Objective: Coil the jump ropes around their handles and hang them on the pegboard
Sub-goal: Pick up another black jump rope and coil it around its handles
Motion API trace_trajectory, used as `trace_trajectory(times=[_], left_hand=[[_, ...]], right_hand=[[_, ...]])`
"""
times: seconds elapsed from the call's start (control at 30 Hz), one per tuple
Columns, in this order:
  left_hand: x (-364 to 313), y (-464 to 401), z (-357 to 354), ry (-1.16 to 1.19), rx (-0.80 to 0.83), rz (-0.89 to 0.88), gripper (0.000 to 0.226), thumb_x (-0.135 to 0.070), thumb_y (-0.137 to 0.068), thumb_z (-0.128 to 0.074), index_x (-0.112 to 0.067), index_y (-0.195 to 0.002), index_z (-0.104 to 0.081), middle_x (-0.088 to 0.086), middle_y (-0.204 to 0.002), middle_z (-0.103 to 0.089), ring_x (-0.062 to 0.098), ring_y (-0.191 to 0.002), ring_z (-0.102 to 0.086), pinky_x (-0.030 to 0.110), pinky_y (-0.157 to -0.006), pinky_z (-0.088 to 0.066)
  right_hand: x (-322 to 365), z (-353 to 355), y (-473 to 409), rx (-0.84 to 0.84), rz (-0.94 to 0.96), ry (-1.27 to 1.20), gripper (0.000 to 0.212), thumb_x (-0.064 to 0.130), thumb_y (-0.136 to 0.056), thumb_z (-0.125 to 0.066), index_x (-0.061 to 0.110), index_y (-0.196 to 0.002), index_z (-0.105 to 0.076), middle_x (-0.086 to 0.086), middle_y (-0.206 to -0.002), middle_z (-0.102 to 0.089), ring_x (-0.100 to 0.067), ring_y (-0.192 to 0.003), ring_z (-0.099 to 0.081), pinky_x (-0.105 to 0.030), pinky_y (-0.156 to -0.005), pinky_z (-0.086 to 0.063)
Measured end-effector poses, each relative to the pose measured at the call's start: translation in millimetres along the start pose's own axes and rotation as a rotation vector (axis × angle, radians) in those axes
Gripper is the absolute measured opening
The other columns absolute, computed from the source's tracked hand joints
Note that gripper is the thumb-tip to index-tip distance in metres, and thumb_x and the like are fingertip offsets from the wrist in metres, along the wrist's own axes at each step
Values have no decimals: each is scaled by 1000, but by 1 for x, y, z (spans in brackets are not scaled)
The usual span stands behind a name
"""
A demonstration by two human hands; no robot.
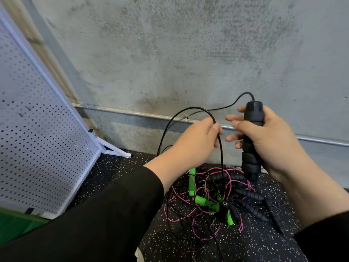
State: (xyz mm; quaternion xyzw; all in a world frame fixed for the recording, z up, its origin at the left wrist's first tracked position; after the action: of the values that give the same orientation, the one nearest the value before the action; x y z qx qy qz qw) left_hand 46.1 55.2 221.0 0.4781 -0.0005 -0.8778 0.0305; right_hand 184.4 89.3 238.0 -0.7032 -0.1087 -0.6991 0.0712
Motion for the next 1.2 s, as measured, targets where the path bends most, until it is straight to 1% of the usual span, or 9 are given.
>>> trace_trajectory(times=[0.13,0.23,0.3,0.53,0.67,0.77,0.93,1.07,1.2], left_hand=[[2,2,29,379,-138,12,25,-19,-109,-38,-15,-95,-59,-2,-72,-62,17,-60,-53,28,-54,-40],[2,1,44,628,-213,-5,26,-16,-110,-36,-13,-95,-57,0,-71,-59,15,-57,-50,27,-51,-37],[5,-1,52,746,-258,-10,26,-17,-110,-37,-13,-94,-57,1,-69,-58,15,-56,-49,27,-49,-36],[14,-4,53,946,-268,15,25,-23,-111,-37,-13,-98,-57,2,-69,-56,14,-57,-50,27,-50,-37],[17,-6,52,1042,-274,38,26,-25,-111,-37,-13,-100,-58,0,-67,-56,15,-57,-49,28,-50,-35],[20,-7,50,927,-246,93,34,-30,-111,-37,-10,-105,-64,0,-68,-57,14,-54,-46,27,-48,-34],[27,0,21,331,-9,224,25,-10,-95,-48,-17,-89,-71,-2,-67,-61,13,-50,-43,23,-47,-29],[16,13,-18,-27,335,133,23,-15,-99,-56,-21,-77,-61,-9,-62,-65,11,-51,-50,21,-47,-37],[11,14,-32,-88,398,67,25,-20,-105,-52,-23,-81,-57,-3,-74,-69,11,-53,-52,19,-48,-40]], right_hand=[[-22,-16,1,119,-103,129,27,-1,-92,-65,13,-114,-58,-8,-112,-74,-23,-66,-70,-27,-52,-50],[-26,-31,5,200,-135,165,30,1,-90,-68,13,-115,-58,-26,-98,-73,-18,-53,-62,-26,-50,-47],[-25,-38,7,226,-125,171,31,1,-90,-69,14,-116,-58,-26,-91,-74,-16,-50,-59,-26,-51,-45],[-28,-55,6,273,-113,100,32,-3,-87,-71,14,-113,-61,-3,-85,-72,-23,-63,-67,-30,-52,-46],[-22,-57,7,271,-65,62,31,-4,-87,-68,15,-111,-60,-6,-81,-71,-23,-61,-65,-26,-52,-47],[-17,-51,5,199,-21,45,30,-5,-87,-67,15,-109,-60,-11,-79,-70,-18,-56,-61,-25,-52,-48],[-12,-32,-3,77,25,24,30,-3,-87,-66,15,-111,-60,-17,-69,-66,-19,-54,-53,-30,-55,-45],[-11,-25,-5,40,12,-34,32,-2,-86,-68,16,-111,-59,-14,-68,-63,-21,-53,-52,-33,-55,-47],[-5,-18,-5,15,6,-121,31,-4,-88,-66,16,-110,-57,-13,-76,-67,-19,-52,-53,-30,-47,-47]])
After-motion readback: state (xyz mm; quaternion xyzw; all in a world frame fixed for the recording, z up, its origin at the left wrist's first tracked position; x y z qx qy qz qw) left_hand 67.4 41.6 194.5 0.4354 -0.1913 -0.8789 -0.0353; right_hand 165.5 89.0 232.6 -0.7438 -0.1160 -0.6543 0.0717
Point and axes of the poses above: each hand's wrist, its own y-axis away from the middle knuckle, its own z-axis out of the back of the hand, x = y × z, the point moved 9 cm from there along -y, towards the middle knuckle
